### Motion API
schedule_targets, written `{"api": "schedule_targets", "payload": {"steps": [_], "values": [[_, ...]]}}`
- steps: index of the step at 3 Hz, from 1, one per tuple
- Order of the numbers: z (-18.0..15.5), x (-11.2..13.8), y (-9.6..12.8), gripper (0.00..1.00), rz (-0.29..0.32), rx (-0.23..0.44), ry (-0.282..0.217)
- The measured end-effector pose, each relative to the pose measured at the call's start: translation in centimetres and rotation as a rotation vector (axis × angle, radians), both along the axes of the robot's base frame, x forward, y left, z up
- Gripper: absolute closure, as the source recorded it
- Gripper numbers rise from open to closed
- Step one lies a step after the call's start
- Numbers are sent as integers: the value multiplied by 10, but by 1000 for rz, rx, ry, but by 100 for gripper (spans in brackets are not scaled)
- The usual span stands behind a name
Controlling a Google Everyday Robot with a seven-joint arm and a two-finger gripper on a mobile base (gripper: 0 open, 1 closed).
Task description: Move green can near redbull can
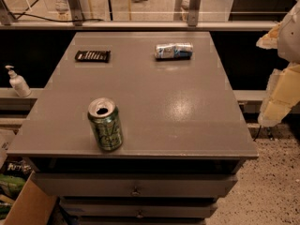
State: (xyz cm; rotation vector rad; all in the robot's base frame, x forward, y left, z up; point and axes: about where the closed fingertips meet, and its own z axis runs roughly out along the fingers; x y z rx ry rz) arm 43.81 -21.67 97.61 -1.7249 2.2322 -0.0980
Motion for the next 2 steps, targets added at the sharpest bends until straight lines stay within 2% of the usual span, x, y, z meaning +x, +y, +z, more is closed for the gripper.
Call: {"api": "schedule_targets", "payload": {"steps": [1,2], "values": [[0,0,0,0,0,0,0],[-10,-2,8,0,3,83,-4]]}}
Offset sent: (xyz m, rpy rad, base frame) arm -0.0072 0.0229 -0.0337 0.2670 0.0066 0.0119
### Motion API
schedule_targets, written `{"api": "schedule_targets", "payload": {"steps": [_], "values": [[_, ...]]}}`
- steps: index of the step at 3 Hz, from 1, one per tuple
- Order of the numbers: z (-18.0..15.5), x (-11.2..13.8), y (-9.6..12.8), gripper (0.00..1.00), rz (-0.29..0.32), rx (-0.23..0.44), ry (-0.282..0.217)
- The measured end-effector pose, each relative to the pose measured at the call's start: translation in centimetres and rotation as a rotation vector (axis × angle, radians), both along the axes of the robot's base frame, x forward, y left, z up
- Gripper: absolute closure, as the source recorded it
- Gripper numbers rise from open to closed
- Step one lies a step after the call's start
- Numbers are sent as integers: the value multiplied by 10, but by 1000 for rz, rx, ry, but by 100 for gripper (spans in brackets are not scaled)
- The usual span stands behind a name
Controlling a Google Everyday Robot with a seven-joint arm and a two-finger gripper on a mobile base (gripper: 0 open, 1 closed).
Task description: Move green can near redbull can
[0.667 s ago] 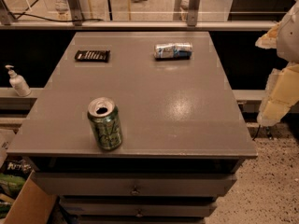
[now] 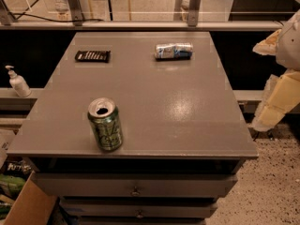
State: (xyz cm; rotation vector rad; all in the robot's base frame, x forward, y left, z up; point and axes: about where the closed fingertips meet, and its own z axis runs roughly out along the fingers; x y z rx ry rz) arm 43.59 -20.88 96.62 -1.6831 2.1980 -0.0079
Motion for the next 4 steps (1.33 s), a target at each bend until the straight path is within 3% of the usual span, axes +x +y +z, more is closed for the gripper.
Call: {"api": "schedule_targets", "payload": {"steps": [1,2,3,4], "values": [[-26,-5,26,0,10,160,8],[-50,-10,68,0,65,339,6],[-67,-13,117,0,132,493,11],[-81,-18,166,0,172,605,33]]}}
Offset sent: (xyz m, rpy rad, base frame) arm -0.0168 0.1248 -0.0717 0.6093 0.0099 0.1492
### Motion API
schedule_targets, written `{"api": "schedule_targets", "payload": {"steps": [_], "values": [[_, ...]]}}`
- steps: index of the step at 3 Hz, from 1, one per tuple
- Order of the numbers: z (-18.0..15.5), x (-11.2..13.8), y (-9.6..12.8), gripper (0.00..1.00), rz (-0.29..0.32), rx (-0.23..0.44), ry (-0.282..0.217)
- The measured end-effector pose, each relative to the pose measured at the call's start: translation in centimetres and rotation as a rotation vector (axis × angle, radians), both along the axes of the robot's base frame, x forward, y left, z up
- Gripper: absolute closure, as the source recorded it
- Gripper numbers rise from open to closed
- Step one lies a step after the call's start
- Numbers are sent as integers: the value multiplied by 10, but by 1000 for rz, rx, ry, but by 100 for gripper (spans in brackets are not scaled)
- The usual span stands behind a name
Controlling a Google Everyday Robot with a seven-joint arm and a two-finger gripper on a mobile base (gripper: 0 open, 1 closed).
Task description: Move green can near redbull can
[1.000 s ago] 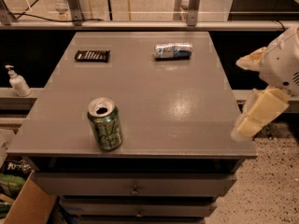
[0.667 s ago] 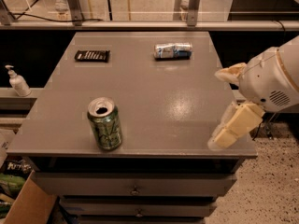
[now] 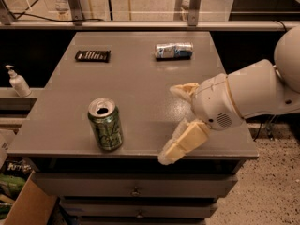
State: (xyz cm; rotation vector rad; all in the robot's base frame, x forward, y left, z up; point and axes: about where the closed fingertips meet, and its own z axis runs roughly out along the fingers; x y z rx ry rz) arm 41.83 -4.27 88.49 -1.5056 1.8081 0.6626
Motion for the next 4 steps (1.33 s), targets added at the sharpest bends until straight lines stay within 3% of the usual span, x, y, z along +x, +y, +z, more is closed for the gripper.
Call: {"api": "schedule_targets", "payload": {"steps": [2,3,4], "values": [[5,-4,2,0,15,11,-8],[-5,-12,14,0,31,73,-17],[-17,-17,41,0,65,150,-19]]}}
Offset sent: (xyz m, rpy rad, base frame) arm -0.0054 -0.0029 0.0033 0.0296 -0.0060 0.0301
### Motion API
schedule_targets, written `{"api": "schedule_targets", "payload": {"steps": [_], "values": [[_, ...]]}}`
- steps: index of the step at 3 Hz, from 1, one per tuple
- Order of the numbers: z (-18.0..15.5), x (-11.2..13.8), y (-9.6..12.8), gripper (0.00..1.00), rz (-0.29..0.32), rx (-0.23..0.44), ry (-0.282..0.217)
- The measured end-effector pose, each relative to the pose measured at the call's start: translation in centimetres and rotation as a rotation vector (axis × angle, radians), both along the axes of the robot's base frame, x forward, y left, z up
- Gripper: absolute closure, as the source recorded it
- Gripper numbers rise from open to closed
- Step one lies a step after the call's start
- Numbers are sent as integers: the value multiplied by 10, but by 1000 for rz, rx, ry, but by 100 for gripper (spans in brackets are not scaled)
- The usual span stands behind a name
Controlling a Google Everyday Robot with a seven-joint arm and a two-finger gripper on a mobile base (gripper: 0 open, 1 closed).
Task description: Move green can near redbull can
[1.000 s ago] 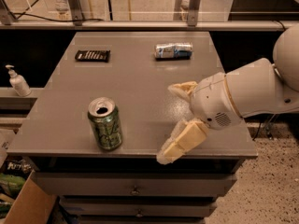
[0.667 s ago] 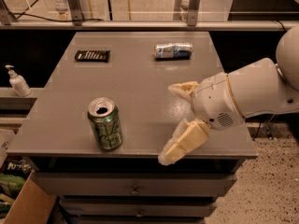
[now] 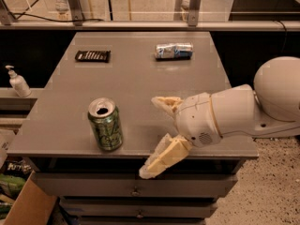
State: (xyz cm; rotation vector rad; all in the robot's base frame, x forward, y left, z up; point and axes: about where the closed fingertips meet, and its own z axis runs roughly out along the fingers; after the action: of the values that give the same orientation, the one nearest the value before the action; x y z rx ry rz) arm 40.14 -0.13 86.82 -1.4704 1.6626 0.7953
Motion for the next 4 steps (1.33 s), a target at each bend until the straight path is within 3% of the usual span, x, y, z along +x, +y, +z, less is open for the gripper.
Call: {"api": "schedule_targets", "payload": {"steps": [2,3,4], "values": [[-14,1,64,0,46,121,-3],[-16,12,95,0,34,167,-2],[-16,25,115,18,7,187,3]]}}
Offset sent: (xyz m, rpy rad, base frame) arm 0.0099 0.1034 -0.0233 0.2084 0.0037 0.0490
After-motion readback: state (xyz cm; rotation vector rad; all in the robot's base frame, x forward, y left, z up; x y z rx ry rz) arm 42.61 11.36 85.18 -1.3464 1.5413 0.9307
